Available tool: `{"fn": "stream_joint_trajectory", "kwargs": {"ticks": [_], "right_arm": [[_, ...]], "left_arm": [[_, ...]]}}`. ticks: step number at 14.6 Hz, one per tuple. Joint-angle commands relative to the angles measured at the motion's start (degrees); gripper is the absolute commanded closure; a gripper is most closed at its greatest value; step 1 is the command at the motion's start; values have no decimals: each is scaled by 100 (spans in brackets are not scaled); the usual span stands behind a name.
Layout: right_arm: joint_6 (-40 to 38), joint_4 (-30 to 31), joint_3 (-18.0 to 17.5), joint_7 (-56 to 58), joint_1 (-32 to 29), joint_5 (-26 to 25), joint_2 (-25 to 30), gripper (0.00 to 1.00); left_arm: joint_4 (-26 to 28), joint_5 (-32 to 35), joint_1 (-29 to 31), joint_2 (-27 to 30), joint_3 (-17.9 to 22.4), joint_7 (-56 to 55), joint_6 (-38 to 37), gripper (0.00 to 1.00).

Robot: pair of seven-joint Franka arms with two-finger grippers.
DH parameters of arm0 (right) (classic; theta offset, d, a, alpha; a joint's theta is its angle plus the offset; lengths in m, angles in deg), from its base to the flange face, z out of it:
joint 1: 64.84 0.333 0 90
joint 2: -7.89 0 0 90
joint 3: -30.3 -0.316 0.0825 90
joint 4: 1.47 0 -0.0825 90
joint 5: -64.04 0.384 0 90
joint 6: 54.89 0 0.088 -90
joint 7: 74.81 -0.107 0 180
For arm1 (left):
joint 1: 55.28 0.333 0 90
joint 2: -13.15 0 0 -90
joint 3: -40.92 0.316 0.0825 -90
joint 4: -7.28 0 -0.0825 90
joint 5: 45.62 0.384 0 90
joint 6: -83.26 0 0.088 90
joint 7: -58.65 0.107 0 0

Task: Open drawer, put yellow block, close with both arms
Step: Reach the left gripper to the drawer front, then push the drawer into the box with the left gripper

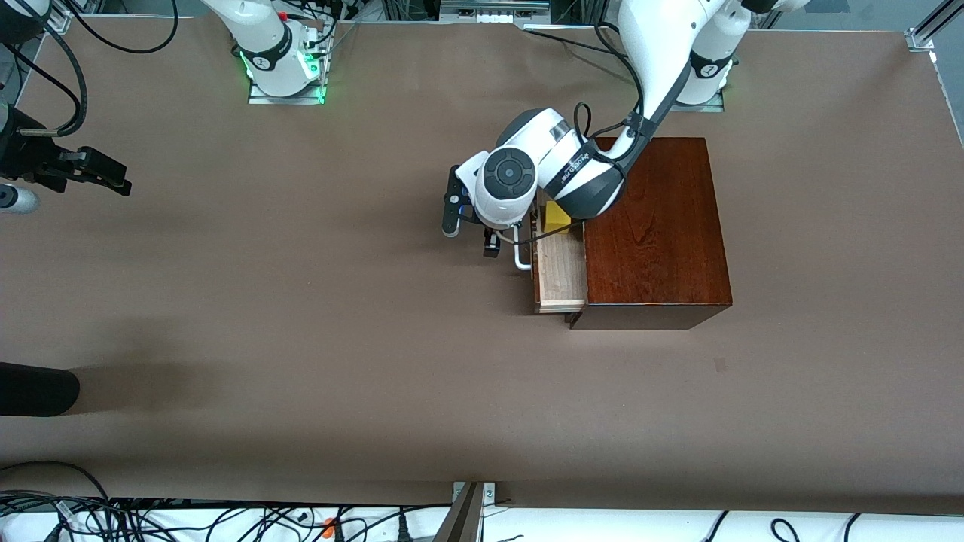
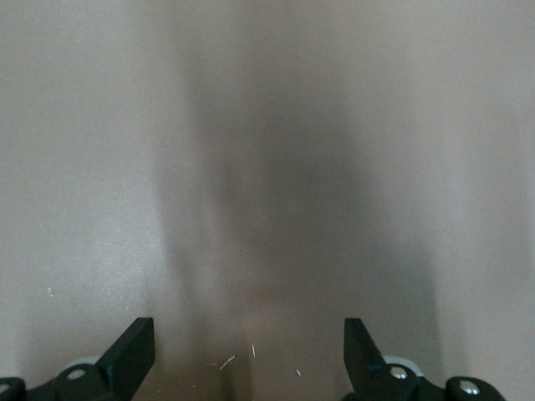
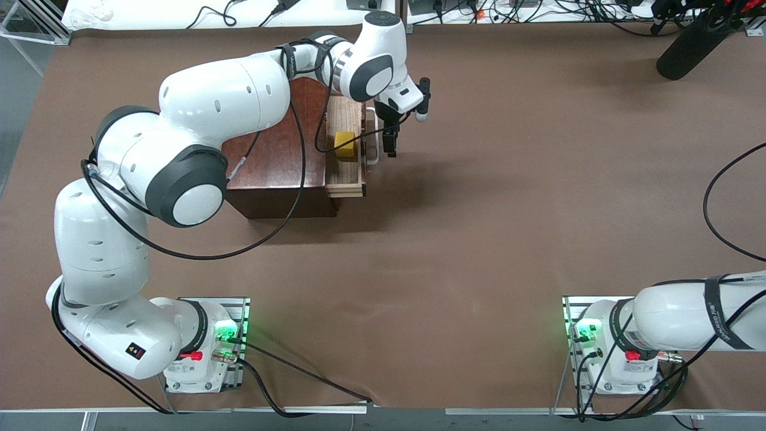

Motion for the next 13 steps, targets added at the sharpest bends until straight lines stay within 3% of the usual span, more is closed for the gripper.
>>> {"fn": "stream_joint_trajectory", "kwargs": {"ticks": [1,13], "right_arm": [[-20,-45,-58,-49,-72,48,6,0],[-20,-45,-58,-23,-72,48,-20,0]], "left_arm": [[117,39,60,162,91,150,-305,0],[143,293,262,443,373,-308,-1158,0]]}}
